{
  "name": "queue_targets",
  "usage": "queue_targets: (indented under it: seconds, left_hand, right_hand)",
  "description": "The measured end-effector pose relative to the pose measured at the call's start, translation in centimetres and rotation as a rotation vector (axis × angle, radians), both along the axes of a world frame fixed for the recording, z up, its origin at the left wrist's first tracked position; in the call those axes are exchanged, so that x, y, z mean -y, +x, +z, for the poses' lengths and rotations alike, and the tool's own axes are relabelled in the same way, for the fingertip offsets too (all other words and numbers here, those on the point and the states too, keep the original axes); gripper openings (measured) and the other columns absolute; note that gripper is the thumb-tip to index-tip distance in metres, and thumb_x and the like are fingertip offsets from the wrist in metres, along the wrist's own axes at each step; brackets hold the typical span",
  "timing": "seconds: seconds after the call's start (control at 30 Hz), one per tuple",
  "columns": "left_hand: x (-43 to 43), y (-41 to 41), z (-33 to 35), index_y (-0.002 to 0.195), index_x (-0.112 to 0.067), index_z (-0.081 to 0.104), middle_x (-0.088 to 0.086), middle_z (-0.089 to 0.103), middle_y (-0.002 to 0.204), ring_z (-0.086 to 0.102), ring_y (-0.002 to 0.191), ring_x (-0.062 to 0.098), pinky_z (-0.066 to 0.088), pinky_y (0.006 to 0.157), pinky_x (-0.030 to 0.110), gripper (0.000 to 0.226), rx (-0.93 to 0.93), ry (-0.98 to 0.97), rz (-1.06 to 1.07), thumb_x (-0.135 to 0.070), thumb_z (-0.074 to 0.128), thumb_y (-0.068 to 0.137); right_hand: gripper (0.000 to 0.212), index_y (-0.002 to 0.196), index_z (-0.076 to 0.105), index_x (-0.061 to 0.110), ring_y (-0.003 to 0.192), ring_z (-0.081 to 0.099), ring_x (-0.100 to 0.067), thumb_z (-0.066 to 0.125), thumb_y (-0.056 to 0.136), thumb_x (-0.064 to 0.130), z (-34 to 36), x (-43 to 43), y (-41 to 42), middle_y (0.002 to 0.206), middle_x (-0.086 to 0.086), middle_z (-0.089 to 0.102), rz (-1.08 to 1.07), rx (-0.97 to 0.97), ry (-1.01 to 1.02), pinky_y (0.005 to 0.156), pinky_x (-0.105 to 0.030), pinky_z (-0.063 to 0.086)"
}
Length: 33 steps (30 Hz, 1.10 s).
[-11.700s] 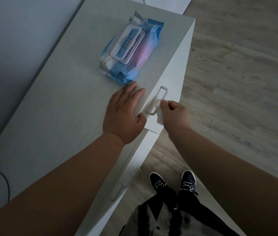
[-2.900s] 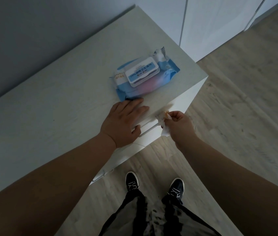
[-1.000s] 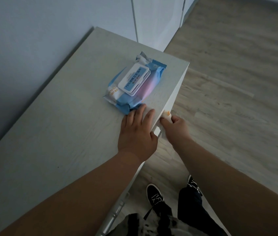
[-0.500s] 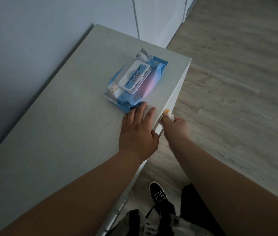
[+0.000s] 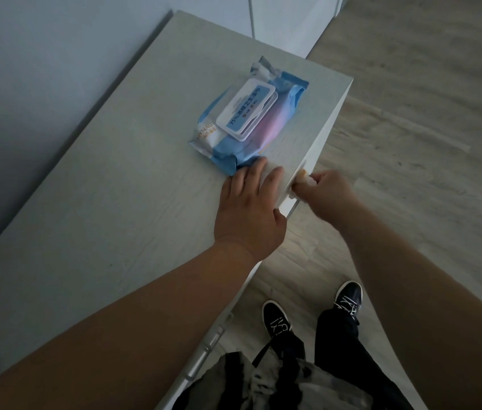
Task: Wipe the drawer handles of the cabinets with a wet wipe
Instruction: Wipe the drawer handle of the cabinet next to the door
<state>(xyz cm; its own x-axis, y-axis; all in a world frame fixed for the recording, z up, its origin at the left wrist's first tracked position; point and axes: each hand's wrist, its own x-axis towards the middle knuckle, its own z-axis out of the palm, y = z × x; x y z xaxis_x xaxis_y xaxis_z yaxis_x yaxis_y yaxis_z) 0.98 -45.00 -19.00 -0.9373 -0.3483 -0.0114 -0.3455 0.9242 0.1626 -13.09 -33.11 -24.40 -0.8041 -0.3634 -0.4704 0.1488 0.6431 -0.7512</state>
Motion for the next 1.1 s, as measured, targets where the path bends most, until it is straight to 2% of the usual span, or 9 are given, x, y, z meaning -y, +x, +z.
queue_targets:
  seconds: [0.2, 0.33, 0.5, 0.6, 0.7, 0.8, 0.87, 1.0, 1.1]
  left_hand:
    - [-0.1, 0.0, -0.2, 0.154, -0.024, 0.040, 0.007, 0.034, 0.164, 0.036, 0.142, 0.031, 0.030, 0.118, 0.047, 0.076, 0.014, -0.041, -0.006, -0.032, 0.060, 0.081]
    - [-0.1, 0.0, 0.0, 0.153, -0.024, 0.040, 0.007, 0.033, 0.163, 0.035, 0.143, 0.031, 0.030, 0.119, 0.048, 0.076, 0.001, 0.003, -0.001, -0.032, 0.059, 0.080]
    - [0.0, -0.1, 0.1, 0.153, -0.023, 0.040, 0.007, 0.034, 0.163, 0.035, 0.143, 0.032, 0.031, 0.118, 0.049, 0.077, 0.005, 0.007, -0.008, -0.036, 0.061, 0.080]
    - [0.0, -0.2, 0.0, 0.153, -0.024, 0.038, 0.007, 0.033, 0.164, 0.034, 0.144, 0.031, 0.031, 0.119, 0.049, 0.076, 0.026, -0.008, 0.001, -0.036, 0.059, 0.081]
    - [-0.1, -0.1, -0.1, 0.155, -0.025, 0.036, 0.006, 0.031, 0.165, 0.032, 0.145, 0.031, 0.030, 0.120, 0.049, 0.076, 0.034, -0.016, 0.000, -0.038, 0.057, 0.083]
    - [0.0, -0.1, -0.1, 0.154, -0.025, 0.037, 0.007, 0.033, 0.164, 0.034, 0.144, 0.031, 0.031, 0.119, 0.049, 0.075, 0.023, -0.023, -0.005, -0.038, 0.053, 0.082]
    - [0.0, 0.0, 0.0, 0.153, -0.025, 0.037, 0.007, 0.033, 0.164, 0.035, 0.143, 0.030, 0.031, 0.119, 0.048, 0.073, 0.018, -0.025, -0.005, -0.036, 0.049, 0.082]
    - [-0.1, 0.0, 0.2, 0.154, -0.024, 0.038, 0.007, 0.033, 0.163, 0.034, 0.142, 0.030, 0.031, 0.119, 0.048, 0.073, 0.019, -0.020, -0.005, -0.037, 0.040, 0.081]
    - [-0.1, -0.1, 0.1, 0.153, -0.024, 0.039, 0.007, 0.033, 0.163, 0.034, 0.142, 0.030, 0.031, 0.119, 0.048, 0.073, 0.020, -0.020, -0.005, -0.036, 0.045, 0.081]
  right_hand:
    - [0.021, 0.070, 0.071, 0.015, 0.067, 0.062, -0.019, 0.070, 0.080, 0.033, 2.7, 0.5, -1.3, 0.063, 0.001, 0.064, 0.333, -0.269, 0.237, 0.063, -0.033, 0.050]
    - [0.031, 0.074, 0.071, 0.008, 0.063, 0.065, -0.024, 0.066, 0.085, 0.036, 1.7, 0.0, 1.3, 0.066, -0.011, 0.068, 0.059, -0.176, 0.113, 0.063, -0.040, 0.053]
    - [0.023, 0.078, 0.073, 0.010, 0.056, 0.059, -0.017, 0.065, 0.086, 0.031, 1.5, 0.3, 4.3, 0.068, -0.010, 0.070, -0.277, -0.029, -0.021, 0.054, -0.034, 0.049]
    - [0.025, 0.080, 0.074, 0.008, 0.053, 0.056, -0.019, 0.066, 0.087, 0.030, 1.6, 0.3, 4.0, 0.062, -0.008, 0.064, -0.304, 0.049, -0.034, 0.053, -0.032, 0.046]
    - [0.033, 0.084, 0.073, 0.007, 0.056, 0.059, -0.019, 0.066, 0.091, 0.039, 1.5, -0.1, 3.3, 0.071, -0.014, 0.071, -0.222, 0.032, -0.022, 0.054, -0.031, 0.046]
    - [0.026, 0.095, 0.067, 0.020, 0.065, 0.065, -0.012, 0.068, 0.092, 0.045, 1.6, -0.4, 3.1, 0.075, 0.001, 0.071, -0.178, -0.080, -0.050, 0.058, -0.028, 0.049]
    - [0.022, 0.098, 0.059, 0.024, 0.066, 0.064, -0.011, 0.071, 0.092, 0.042, 1.7, -0.4, 3.2, 0.077, 0.004, 0.070, -0.189, -0.107, -0.095, 0.058, -0.027, 0.049]
    - [0.016, 0.092, 0.059, 0.022, 0.065, 0.061, -0.012, 0.073, 0.090, 0.030, 1.4, -0.4, 3.2, 0.077, 0.002, 0.068, -0.151, -0.155, -0.118, 0.047, -0.012, 0.038]
    - [0.013, 0.087, 0.057, 0.021, 0.062, 0.056, -0.011, 0.070, 0.086, 0.023, 1.4, 0.0, 3.7, 0.074, 0.001, 0.066, -0.220, -0.137, -0.138, 0.049, -0.018, 0.041]
